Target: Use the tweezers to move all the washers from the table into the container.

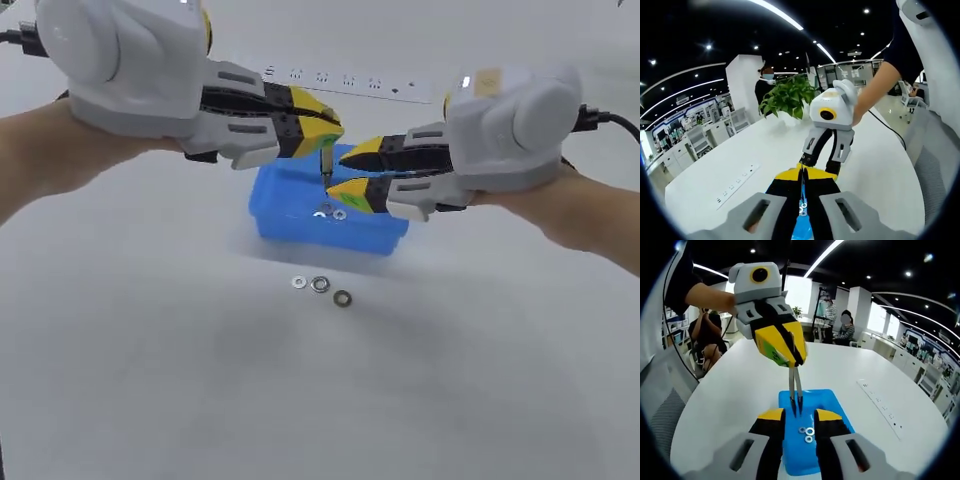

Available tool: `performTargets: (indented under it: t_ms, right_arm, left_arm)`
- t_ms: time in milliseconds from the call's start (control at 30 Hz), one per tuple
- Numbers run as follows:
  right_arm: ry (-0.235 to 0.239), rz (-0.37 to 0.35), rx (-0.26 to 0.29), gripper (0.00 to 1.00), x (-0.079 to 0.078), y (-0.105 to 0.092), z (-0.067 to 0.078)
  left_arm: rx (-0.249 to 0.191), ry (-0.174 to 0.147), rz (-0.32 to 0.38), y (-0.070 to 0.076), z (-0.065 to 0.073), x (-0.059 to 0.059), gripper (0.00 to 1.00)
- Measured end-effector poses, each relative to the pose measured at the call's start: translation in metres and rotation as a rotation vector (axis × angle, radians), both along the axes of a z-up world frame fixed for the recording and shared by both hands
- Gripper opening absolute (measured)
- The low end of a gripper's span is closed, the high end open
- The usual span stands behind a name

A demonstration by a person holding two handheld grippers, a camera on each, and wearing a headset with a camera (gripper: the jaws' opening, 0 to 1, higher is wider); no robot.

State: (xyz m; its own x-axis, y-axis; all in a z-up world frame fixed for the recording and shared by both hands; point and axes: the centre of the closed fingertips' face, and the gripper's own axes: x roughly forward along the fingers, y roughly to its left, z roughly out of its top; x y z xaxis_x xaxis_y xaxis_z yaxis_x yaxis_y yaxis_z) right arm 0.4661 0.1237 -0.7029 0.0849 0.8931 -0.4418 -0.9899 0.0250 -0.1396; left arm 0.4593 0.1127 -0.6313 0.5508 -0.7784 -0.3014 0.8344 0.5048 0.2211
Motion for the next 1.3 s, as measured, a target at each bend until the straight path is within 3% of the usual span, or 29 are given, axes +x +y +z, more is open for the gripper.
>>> performTargets:
  t_ms: [167, 233, 300, 567, 767, 900, 1167, 1300]
  right_arm:
    - [0.010, -0.034, 0.037, 0.26, -0.008, -0.009, 0.007]
    - [0.009, -0.042, 0.042, 0.27, -0.012, -0.014, 0.007]
    - [0.005, -0.046, 0.036, 0.28, -0.016, -0.018, 0.006]
    - [-0.002, -0.089, 0.038, 0.34, -0.025, -0.039, 0.002]
    - [-0.035, -0.116, 0.037, 0.44, -0.037, -0.057, 0.005]
    - [-0.059, -0.107, 0.051, 0.48, -0.052, -0.061, 0.010]
    - [-0.164, -0.021, -0.067, 0.55, -0.088, -0.070, -0.011]
    - [-0.105, -0.068, -0.037, 0.58, -0.096, -0.078, -0.014]
  left_arm:
    - [-0.003, -0.013, 0.024, 0.001, 0.003, -0.013, 0.05]
    - [-0.015, -0.004, 0.033, 0.000, 0.001, -0.021, 0.05]
    - [0.001, 0.005, 0.042, 0.000, -0.002, -0.028, 0.05]
    - [-0.018, 0.002, 0.051, -0.018, 0.002, -0.051, 0.05]
    - [-0.021, -0.009, 0.051, -0.022, -0.001, -0.057, 0.05]
    - [-0.017, 0.004, 0.060, -0.020, -0.009, -0.059, 0.05]
    - [-0.026, 0.008, 0.061, -0.021, -0.018, -0.066, 0.05]
    - [-0.029, 0.014, 0.057, -0.021, -0.026, -0.070, 0.05]
